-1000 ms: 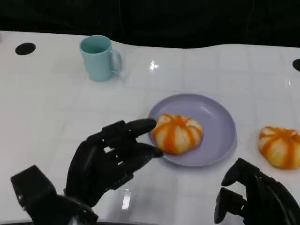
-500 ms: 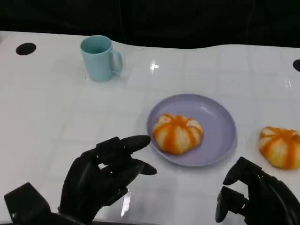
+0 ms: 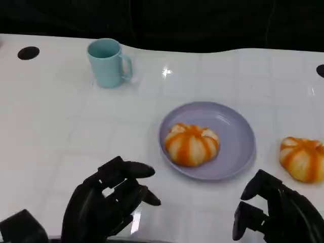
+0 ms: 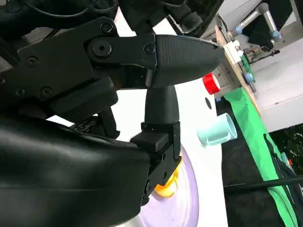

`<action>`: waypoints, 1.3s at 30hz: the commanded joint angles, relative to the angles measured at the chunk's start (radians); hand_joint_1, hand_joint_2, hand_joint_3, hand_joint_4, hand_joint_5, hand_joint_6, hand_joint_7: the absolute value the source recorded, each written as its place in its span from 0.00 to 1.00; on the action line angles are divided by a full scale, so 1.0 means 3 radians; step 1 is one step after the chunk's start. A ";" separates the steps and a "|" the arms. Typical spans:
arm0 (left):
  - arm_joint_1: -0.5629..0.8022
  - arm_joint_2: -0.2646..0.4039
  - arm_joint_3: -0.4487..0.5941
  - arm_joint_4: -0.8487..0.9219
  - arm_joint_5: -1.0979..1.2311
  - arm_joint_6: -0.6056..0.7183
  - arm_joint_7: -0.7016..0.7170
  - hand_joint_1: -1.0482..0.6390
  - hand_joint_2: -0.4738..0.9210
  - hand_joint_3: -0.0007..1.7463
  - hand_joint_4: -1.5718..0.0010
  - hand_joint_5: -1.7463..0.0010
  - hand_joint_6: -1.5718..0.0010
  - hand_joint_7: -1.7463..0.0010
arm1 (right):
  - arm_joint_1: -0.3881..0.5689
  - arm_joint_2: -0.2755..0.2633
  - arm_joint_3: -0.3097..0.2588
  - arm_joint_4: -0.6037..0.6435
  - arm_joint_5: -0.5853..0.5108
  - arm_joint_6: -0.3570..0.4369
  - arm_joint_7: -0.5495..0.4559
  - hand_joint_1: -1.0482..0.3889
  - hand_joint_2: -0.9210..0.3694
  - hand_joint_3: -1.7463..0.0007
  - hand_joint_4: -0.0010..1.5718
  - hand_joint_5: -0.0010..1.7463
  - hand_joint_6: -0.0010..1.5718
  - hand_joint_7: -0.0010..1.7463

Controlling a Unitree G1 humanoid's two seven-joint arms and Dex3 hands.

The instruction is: Grasp the bread from the table and place it into the plate.

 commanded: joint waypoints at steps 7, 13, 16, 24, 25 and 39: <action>0.0129 0.0016 0.0112 -0.0021 -0.0059 -0.0019 -0.0028 0.29 1.00 0.16 0.64 0.06 0.63 0.30 | 0.0008 -0.0050 -0.0032 -0.0074 0.0053 0.0068 -0.0005 0.36 0.00 0.72 0.49 1.00 0.31 1.00; 0.0147 0.0001 0.0155 0.0008 -0.0082 -0.0042 -0.0042 0.29 1.00 0.18 0.65 0.03 0.65 0.27 | 0.0013 -0.0046 -0.0043 -0.0075 0.0057 0.0063 0.0005 0.36 0.00 0.72 0.49 1.00 0.31 1.00; 0.0143 -0.0007 0.0180 0.0051 -0.0105 -0.0077 -0.0079 0.29 1.00 0.18 0.65 0.02 0.65 0.26 | 0.0017 -0.0044 -0.0043 -0.0079 0.0057 0.0057 0.0011 0.35 0.00 0.72 0.49 1.00 0.30 1.00; 0.0156 -0.0041 0.0245 0.0152 -0.0105 -0.0172 -0.0150 0.30 1.00 0.18 0.64 0.02 0.64 0.26 | 0.0028 -0.0040 -0.0048 -0.0100 0.0051 0.0066 -0.0011 0.36 0.00 0.72 0.48 1.00 0.30 1.00; 0.0156 -0.0041 0.0248 0.0155 -0.0106 -0.0174 -0.0155 0.30 1.00 0.18 0.63 0.02 0.64 0.25 | 0.0028 -0.0041 -0.0048 -0.0100 0.0050 0.0064 -0.0010 0.36 0.00 0.72 0.48 1.00 0.30 1.00; 0.0148 -0.0043 0.0281 0.0189 -0.0092 -0.0136 -0.0165 0.30 1.00 0.18 0.63 0.01 0.64 0.26 | -0.0009 -0.0037 -0.0064 -0.0026 0.0054 0.0036 0.0017 0.35 0.00 0.73 0.49 1.00 0.30 1.00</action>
